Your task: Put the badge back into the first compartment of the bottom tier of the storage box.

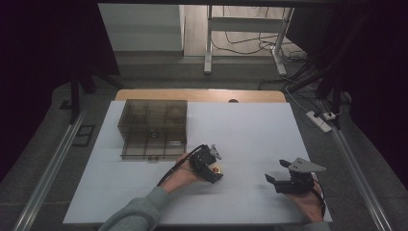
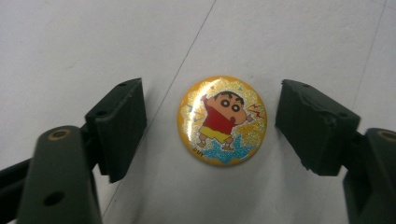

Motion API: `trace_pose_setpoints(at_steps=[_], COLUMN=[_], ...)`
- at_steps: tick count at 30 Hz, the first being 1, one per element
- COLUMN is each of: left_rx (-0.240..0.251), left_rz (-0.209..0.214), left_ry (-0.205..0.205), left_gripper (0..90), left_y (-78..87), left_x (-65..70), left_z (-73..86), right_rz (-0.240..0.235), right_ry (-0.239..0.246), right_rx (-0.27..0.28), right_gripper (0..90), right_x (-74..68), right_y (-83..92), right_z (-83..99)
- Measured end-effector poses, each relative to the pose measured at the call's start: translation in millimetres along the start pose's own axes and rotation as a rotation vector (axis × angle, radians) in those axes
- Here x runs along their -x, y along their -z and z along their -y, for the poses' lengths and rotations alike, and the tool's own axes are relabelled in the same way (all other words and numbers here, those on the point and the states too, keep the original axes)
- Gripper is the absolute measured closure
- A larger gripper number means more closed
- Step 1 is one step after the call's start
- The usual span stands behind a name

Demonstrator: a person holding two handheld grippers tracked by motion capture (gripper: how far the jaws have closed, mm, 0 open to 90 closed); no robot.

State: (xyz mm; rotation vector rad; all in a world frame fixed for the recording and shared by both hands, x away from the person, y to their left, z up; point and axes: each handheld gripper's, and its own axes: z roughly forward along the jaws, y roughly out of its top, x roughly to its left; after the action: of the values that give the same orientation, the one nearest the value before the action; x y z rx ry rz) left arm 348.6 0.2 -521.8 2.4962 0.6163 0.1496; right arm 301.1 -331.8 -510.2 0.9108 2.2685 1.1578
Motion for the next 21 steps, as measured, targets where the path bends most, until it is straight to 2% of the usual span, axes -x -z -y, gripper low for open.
trace_pose_setpoints(at_steps=[10, 12, 13, 21], left_rx=[0.002, 0.006, 0.010, 0.024], left_rz=[0.001, -0.002, -0.004, -0.009], left_ry=[-0.014, -0.016, -0.016, -0.007], left_gripper=[37.4, 41.3, 46.6, 47.1], left_y=[1.0, 1.4, 1.5, 1.5], left_x=[2.1, 3.0, 3.4, 4.6], left_z=[-0.4, -0.4, -0.4, 1.0], right_rz=[-0.003, -0.003, 0.002, 0.002], right_ry=[0.000, 0.000, 0.002, -0.003], right_rx=[-0.001, -0.002, -0.004, -0.004], right_gripper=[17.9, 18.0, 18.1, 18.5], right_x=[0.4, 0.4, 0.4, 1.1], right_y=[-0.6, -0.7, -0.4, -0.5], right_z=[0.4, 0.4, 0.3, 1.3])
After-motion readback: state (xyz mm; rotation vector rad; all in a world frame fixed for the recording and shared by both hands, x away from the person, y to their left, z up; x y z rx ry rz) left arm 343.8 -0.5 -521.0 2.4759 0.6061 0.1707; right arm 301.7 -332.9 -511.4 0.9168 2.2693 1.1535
